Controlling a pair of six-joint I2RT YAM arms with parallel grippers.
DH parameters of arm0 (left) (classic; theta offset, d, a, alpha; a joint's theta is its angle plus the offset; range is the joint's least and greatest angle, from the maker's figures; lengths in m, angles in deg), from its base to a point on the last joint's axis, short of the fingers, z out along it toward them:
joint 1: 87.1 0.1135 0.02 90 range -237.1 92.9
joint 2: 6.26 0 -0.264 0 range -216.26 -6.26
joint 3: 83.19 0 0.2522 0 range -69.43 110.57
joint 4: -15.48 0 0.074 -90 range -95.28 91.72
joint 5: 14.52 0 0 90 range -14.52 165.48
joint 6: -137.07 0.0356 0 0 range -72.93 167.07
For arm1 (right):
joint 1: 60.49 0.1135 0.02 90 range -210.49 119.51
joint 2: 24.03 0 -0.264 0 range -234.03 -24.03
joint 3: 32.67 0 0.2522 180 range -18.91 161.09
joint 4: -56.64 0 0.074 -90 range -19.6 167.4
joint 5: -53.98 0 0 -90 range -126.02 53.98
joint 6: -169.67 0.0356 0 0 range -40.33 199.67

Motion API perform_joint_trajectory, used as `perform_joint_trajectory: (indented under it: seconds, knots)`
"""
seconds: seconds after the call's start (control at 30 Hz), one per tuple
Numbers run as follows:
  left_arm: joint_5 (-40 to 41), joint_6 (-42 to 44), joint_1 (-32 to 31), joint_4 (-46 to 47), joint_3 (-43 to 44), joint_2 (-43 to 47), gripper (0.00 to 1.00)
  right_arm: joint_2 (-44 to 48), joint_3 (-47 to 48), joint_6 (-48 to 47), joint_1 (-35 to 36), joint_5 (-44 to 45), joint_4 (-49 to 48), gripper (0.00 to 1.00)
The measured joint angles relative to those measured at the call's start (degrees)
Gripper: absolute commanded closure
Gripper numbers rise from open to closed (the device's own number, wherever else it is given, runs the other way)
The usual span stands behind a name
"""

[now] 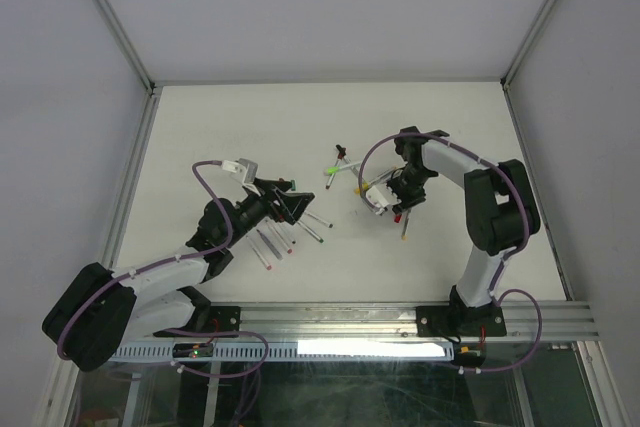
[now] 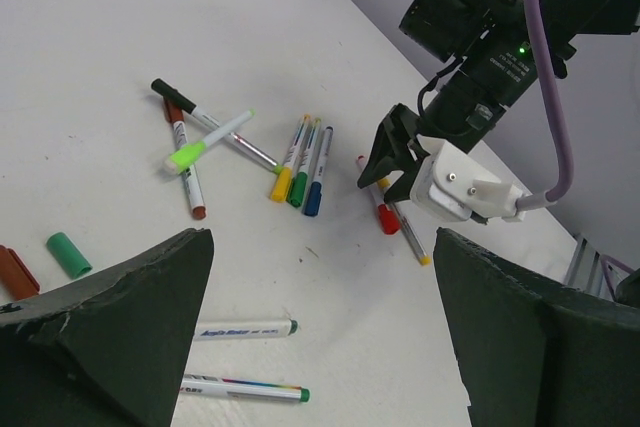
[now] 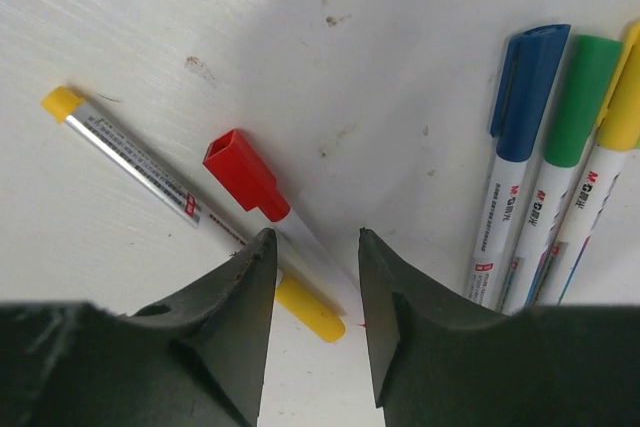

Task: Open the pen caps
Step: Pick up the pen from the center of the board.

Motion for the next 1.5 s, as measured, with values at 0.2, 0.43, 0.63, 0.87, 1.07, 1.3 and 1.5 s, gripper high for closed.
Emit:
perform_joint_trajectory:
  seconds: [0.2, 0.43, 0.63, 0.87, 1.07, 1.3, 1.5]
  knots:
    - [0.2, 0.0, 0.0, 0.4, 0.0, -0.1, 0.05, -0.9, 0.3, 0.0, 0.0, 0.5, -0.5, 0.69]
    - [0.2, 0.0, 0.0, 0.6, -0.1, -0.1, 0.05, -1.2, 0.6, 0.0, 0.0, 0.2, -0.6, 0.81]
    - [0.6, -0.2, 0.0, 1.0, -0.6, 0.0, 0.04, -1.2, 0.6, 0.0, 0.0, -2.1, -1.4, 1.00]
    - [1.9, -1.6, 0.0, 1.5, -2.7, 1.9, 0.01, -0.7, -0.8, 0.9, 0.2, -7.4, -4.7, 1.00]
    - [3.3, -6.1, 0.0, 3.1, -4.0, 3.0, 0.01, 0.0, -1.9, 8.9, 1.9, -14.8, -6.8, 1.00]
    - [4.7, -13.4, 0.0, 3.6, -4.4, 5.8, 0.01, 7.3, -2.3, 24.2, 3.8, -22.2, -7.0, 1.00]
    - [4.9, -22.0, 0.0, 6.6, -4.5, 5.2, 0.02, 9.8, 1.4, 42.6, 4.8, -27.8, -7.6, 1.00]
